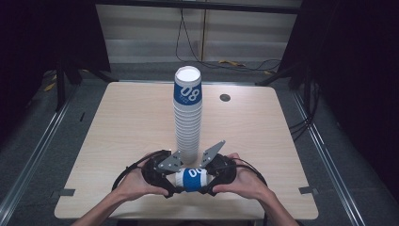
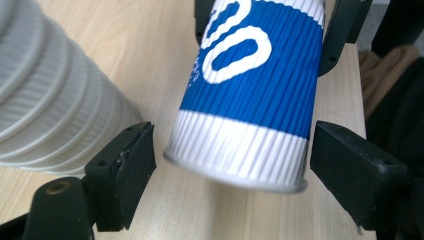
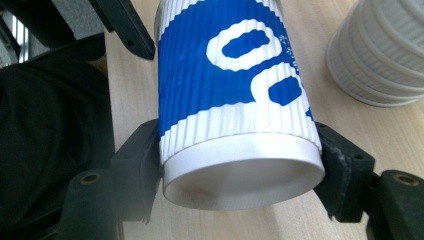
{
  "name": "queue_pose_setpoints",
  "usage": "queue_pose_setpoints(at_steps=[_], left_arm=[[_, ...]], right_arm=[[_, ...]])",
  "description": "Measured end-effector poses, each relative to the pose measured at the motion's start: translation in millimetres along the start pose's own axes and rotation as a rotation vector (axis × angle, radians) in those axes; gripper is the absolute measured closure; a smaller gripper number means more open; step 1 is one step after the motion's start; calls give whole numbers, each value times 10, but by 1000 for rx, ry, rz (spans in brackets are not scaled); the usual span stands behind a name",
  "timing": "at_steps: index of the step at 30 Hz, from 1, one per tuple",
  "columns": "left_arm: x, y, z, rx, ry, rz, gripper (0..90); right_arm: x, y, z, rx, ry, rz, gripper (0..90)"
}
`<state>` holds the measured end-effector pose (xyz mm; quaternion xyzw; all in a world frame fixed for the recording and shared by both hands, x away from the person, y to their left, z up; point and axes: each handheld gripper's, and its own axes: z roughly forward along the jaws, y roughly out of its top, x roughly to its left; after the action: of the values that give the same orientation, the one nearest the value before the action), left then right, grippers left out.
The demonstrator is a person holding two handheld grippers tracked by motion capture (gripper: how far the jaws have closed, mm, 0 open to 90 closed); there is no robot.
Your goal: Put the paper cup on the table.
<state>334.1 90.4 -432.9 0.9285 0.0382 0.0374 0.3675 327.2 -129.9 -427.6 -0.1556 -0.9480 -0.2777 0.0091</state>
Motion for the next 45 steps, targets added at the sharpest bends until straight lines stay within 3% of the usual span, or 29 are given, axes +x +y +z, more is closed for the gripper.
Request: queue_pose_setpoints(at_steps=[5,9,14,17,25,26,32,34,39,45], left_arm=[[25,-60,-81,-39,-4,-41,175],[77,-119,-98,-88,-47,-124,173],[67,-173,-116,-107,-48,-136,159],[61,-226,-114,-141,-60,-166,159],[58,-272,-171,-193,-5,-187,159],[57,-276,-175,-200,-6,-191,159],[39,-268,-178,-206,1,-184,159],[38,-267,-180,-218,1,-179,159],[45,-278,-196,-270,5,-209,159],[60,-300,-211,-297,14,-221,159]], right_arm=[[-24,-68,-23,-21,-24,28,299],[-23,-145,-53,-55,-31,70,297],[-11,-185,-92,-77,-39,87,296],[-45,-244,-133,-143,-30,107,296],[-37,-296,-192,-211,-50,121,297],[-27,-295,-198,-215,-72,105,296],[-1,-301,-196,-246,-75,100,297],[-5,-308,-205,-263,-69,104,297],[-32,-344,-237,-317,-34,110,297],[-78,-383,-261,-380,-4,125,298]])
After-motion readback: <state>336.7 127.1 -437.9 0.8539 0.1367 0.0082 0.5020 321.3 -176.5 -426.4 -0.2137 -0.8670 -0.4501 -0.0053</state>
